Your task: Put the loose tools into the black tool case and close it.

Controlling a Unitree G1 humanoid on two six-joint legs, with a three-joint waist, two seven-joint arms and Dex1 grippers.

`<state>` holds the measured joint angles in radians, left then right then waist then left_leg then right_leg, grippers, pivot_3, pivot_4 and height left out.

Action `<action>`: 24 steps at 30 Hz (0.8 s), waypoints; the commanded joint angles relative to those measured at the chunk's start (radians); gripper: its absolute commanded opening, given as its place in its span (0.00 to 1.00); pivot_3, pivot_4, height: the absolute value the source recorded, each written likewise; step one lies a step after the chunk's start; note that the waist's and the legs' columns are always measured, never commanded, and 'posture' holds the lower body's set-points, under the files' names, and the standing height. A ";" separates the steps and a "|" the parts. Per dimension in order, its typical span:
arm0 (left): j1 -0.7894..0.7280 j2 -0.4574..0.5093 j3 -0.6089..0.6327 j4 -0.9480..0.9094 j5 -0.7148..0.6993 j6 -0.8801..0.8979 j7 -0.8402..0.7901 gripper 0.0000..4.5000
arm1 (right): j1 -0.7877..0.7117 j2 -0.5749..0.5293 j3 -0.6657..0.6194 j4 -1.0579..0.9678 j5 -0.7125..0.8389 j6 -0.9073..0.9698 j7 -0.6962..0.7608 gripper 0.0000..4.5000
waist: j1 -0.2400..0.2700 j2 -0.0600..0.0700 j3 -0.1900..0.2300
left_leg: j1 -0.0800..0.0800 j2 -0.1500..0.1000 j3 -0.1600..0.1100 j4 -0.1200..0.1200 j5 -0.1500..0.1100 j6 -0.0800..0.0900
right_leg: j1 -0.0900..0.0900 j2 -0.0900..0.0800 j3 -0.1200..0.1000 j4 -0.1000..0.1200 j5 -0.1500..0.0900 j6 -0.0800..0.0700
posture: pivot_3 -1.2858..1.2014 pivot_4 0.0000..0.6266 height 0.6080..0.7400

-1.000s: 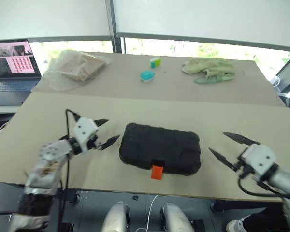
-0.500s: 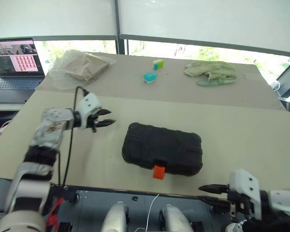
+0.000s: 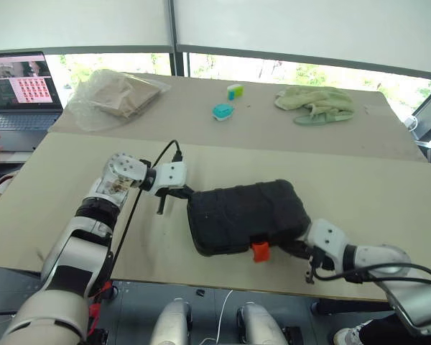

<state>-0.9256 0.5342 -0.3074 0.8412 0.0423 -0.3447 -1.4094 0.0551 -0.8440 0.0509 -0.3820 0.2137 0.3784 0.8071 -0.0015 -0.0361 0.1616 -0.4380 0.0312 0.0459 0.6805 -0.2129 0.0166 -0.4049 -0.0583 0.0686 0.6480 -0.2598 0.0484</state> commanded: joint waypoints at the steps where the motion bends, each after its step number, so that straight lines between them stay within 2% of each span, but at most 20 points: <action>1: -0.031 0.002 0.044 -0.002 -0.013 -0.023 0.037 0.01 | -0.022 -0.005 -0.073 0.057 -0.014 -0.021 -0.020 0.00 | 0.004 0.000 0.000 | 0.000 0.000 0.000 0.000 0.000 0.000 | 0.000 0.000 0.000 0.000 0.000 0.000 | 0.52 0.24 1.00; 5: -0.119 -0.011 0.126 0.005 -0.089 0.122 0.057 0.01 | 0.037 -0.018 -0.135 0.035 0.030 -0.028 0.024 0.00 | 0.014 0.000 0.000 | -0.001 0.000 -0.001 0.000 0.000 0.000 | 0.000 0.000 0.000 0.000 0.000 0.000 | 0.52 0.24 1.00; 8: -0.153 -0.037 0.173 -0.156 -0.223 0.374 -0.038 0.01 | 0.113 -0.027 -0.214 -0.019 0.096 -0.011 0.078 0.00 | 0.016 0.000 0.000 | -0.002 -0.001 -0.002 0.001 0.000 0.000 | -0.001 0.000 -0.001 0.000 0.000 0.001 | 0.52 0.24 1.00; 11: -0.099 -0.089 0.121 -0.404 -0.291 0.539 -0.072 0.01 | 0.215 -0.034 -0.299 -0.105 0.193 0.024 0.150 0.00 | 0.014 0.001 0.000 | -0.002 -0.001 -0.004 0.001 0.000 0.000 | 0.000 -0.001 -0.001 0.000 0.000 0.001 | 0.52 0.24 1.00; 13: -0.037 -0.116 0.050 -0.488 -0.250 0.507 -0.080 0.01 | 0.264 -0.037 -0.324 -0.151 0.225 0.034 0.176 0.00 | 0.012 0.004 -0.002 | -0.001 -0.001 -0.005 0.000 0.000 0.000 | 0.001 -0.001 -0.001 0.000 0.000 0.002 | 0.52 0.24 1.00; 17: 0.030 -0.159 -0.068 -0.468 -0.129 0.367 -0.045 0.01 | 0.281 -0.028 -0.308 -0.211 0.243 0.060 0.160 0.00 | -0.007 0.006 -0.003 | 0.003 0.000 -0.006 0.000 0.000 0.000 | 0.003 0.001 0.001 0.001 0.001 0.000 | 0.52 0.24 1.00; 20: 0.046 -0.165 -0.217 -0.277 0.115 0.002 0.117 0.01 | 0.220 0.002 -0.222 -0.241 0.225 0.080 0.114 0.00 | -0.012 0.004 -0.003 | 0.005 0.001 -0.006 0.000 0.001 0.000 | 0.004 0.004 0.001 0.001 0.002 -0.002 | 0.52 0.24 1.00; 21: 0.046 -0.168 -0.230 -0.240 0.137 -0.042 0.134 0.01 | 0.197 0.012 -0.195 -0.241 0.213 0.083 0.099 0.00 | -0.010 0.004 -0.004 | 0.007 0.002 -0.006 0.000 0.001 0.000 | 0.007 0.005 0.001 0.001 0.003 -0.003 | 0.52 0.24 1.00; 22: 0.048 -0.178 -0.223 -0.217 0.123 -0.036 0.134 0.01 | 0.157 0.027 -0.152 -0.227 0.183 0.086 0.075 0.00 | -0.010 0.004 -0.008 | 0.015 0.001 -0.006 -0.001 0.001 0.000 | 0.016 0.004 0.001 -0.001 0.002 -0.003 | 0.52 0.24 1.00; 24: 0.048 -0.193 -0.209 -0.192 0.100 -0.017 0.136 0.01 | 0.107 0.044 -0.097 -0.209 0.147 0.090 0.047 0.00 | -0.011 0.007 -0.015 | 0.022 0.001 -0.004 -0.002 0.001 0.000 | 0.022 0.002 0.001 -0.004 -0.002 0.004 | 0.52 0.24 1.00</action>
<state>-0.9171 0.3342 -0.4854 0.5594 0.0792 -0.3673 -1.2868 0.1887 -0.8035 -0.0746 -0.5876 0.3917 0.4609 0.8814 -0.0123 -0.0293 0.1462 -0.4150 0.0318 0.0422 0.6783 -0.2121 0.0164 -0.3818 -0.0569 0.0701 0.6440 -0.2648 0.0547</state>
